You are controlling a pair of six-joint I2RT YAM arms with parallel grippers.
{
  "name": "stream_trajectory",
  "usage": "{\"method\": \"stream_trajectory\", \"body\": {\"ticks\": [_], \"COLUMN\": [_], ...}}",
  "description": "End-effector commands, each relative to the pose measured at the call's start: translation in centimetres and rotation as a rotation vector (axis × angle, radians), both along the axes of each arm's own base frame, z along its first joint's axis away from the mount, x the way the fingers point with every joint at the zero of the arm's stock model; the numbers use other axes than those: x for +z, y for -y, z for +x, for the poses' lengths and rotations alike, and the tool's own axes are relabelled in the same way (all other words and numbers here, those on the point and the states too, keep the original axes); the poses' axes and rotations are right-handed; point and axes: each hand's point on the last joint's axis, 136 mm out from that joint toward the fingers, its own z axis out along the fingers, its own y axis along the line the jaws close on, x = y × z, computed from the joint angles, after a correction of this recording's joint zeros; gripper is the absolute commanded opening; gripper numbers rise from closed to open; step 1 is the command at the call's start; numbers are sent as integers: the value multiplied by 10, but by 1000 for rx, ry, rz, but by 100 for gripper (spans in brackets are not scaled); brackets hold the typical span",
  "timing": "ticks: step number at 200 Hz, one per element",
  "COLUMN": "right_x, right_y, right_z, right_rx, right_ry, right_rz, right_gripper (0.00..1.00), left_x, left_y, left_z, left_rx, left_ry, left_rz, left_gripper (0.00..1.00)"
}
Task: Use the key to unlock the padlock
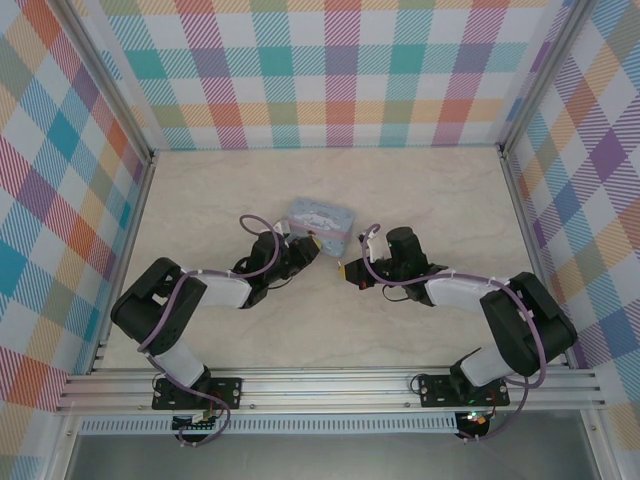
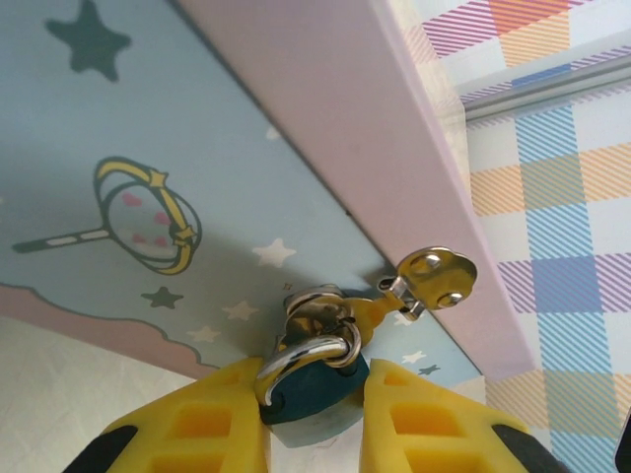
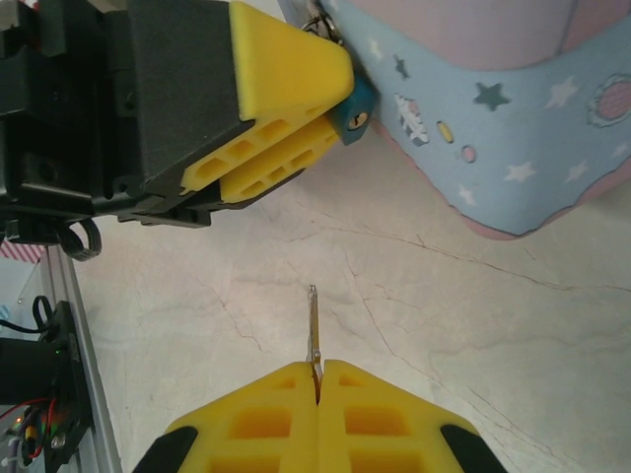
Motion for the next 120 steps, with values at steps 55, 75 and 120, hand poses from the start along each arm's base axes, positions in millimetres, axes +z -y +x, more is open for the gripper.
{"method": "stream_trajectory", "body": {"ticks": [55, 75, 120], "right_x": [10, 8, 2], "right_y": [-13, -17, -21], "right_z": [6, 8, 13], "right_rx": [84, 106, 155], "right_ry": [77, 69, 64], "right_rz": [0, -20, -122], "right_gripper": [4, 4, 3], "left_x": [36, 37, 37], "left_y": [11, 11, 12], "left_z": [5, 4, 1], "left_rx": [17, 13, -1], "left_ry": [10, 8, -2], "left_rz": [-118, -122, -119], "left_gripper": [0, 0, 0]}}
